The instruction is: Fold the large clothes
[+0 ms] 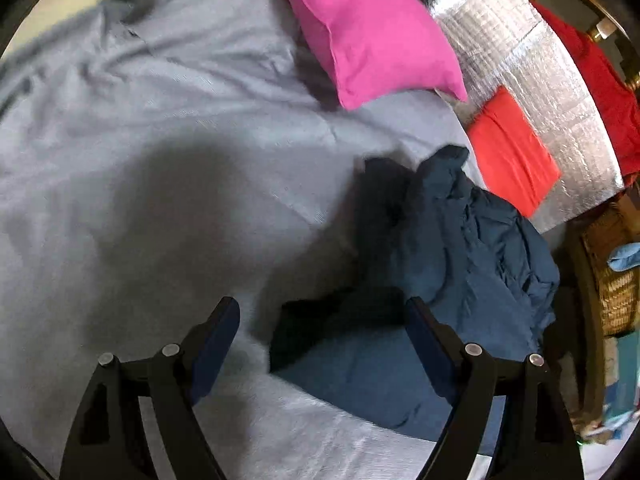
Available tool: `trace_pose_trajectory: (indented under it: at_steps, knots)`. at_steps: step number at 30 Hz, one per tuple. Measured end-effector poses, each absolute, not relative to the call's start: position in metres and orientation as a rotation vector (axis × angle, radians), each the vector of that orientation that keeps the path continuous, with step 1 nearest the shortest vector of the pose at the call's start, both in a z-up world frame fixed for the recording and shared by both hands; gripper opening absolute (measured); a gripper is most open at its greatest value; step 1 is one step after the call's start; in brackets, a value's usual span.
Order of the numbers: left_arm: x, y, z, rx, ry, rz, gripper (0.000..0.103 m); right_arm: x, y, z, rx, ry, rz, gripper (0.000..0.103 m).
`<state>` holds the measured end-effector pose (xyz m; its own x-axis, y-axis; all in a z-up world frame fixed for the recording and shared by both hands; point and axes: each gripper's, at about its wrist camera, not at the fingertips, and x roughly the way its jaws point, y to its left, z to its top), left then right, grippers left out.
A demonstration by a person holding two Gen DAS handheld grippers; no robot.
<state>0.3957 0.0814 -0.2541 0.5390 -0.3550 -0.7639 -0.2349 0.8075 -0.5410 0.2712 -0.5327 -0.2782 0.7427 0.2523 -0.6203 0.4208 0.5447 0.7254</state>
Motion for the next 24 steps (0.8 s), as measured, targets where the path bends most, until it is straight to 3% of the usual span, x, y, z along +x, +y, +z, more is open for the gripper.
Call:
trace_pose_trajectory:
  at_steps: [5, 8, 12, 13, 15, 16, 18, 19, 21, 24]
  knots:
    - [0.409, 0.066, -0.257, -0.672, 1.040, -0.124, 0.088, 0.296, -0.526, -0.297, 0.993, 0.818, -0.018, 0.086]
    - [0.414, 0.058, -0.259, -0.649, 1.051, -0.115, 0.092, 0.306, -0.518, -0.298, 0.965, 0.804, 0.019, 0.096]
    - [0.417, 0.051, -0.258, -0.621, 1.046, -0.120, 0.091, 0.312, -0.506, -0.297, 0.905, 0.794, 0.056, 0.096]
    - [0.418, 0.050, -0.257, -0.617, 1.043, -0.120, 0.091, 0.313, -0.503, -0.296, 0.886, 0.795, 0.058, 0.089]
    - [0.416, 0.048, -0.256, -0.633, 1.027, -0.143, 0.073, 0.315, -0.497, -0.293, 0.843, 0.808, 0.034, 0.077]
    - [0.416, 0.046, -0.255, -0.626, 1.027, -0.139, 0.071, 0.316, -0.493, -0.292, 0.828, 0.816, 0.018, 0.070]
    - [0.415, 0.041, -0.251, -0.591, 1.014, -0.140, 0.052, 0.314, -0.488, -0.287, 0.799, 0.819, 0.003, 0.060]
    - [0.414, 0.038, -0.248, -0.583, 1.007, -0.142, 0.048, 0.315, -0.486, -0.283, 0.791, 0.817, 0.002, 0.054]
    - [0.411, 0.034, -0.244, -0.589, 0.996, -0.171, 0.028, 0.313, -0.481, -0.275, 0.761, 0.806, -0.015, 0.047]
    - [0.410, 0.029, -0.238, -0.557, 0.981, -0.160, 0.022, 0.311, -0.473, -0.262, 0.709, 0.795, -0.044, 0.039]
